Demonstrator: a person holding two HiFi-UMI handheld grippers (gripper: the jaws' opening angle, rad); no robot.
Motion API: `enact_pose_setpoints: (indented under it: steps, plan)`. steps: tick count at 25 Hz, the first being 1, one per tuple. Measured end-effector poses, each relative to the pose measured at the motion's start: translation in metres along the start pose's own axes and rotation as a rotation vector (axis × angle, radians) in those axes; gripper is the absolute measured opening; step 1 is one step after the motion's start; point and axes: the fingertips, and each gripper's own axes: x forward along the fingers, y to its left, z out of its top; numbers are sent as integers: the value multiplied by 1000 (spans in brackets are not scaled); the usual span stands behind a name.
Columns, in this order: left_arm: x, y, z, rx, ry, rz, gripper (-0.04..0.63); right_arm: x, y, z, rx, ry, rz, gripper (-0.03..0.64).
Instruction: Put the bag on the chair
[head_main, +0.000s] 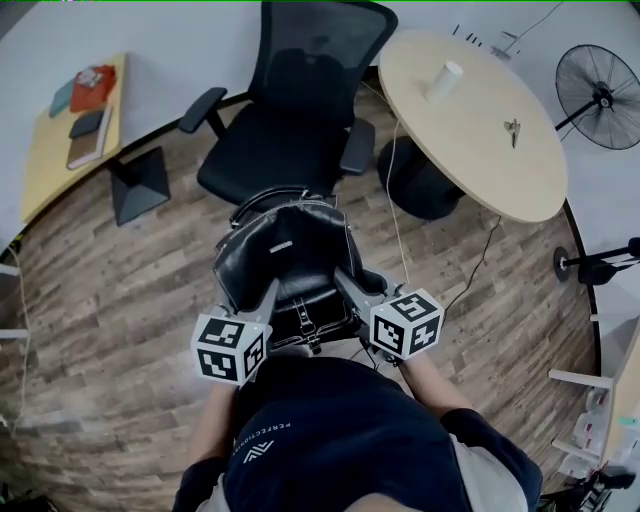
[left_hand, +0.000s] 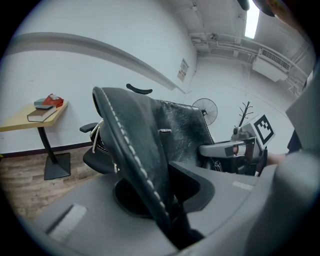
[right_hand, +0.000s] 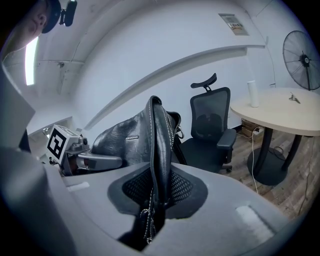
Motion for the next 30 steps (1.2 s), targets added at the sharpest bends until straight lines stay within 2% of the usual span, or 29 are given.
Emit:
enact_pose_setpoints:
  steps: [12,17,30]
  plan:
    - [10,76,22,-22,5,23,87,75,9,29,-8,36,22,60]
    - [19,94,30,-28,7,38,87,96,5,40,-18,46,33,60]
    - [98,140,104,-22,8,117,87,166,-66,114,-55,43,92,60]
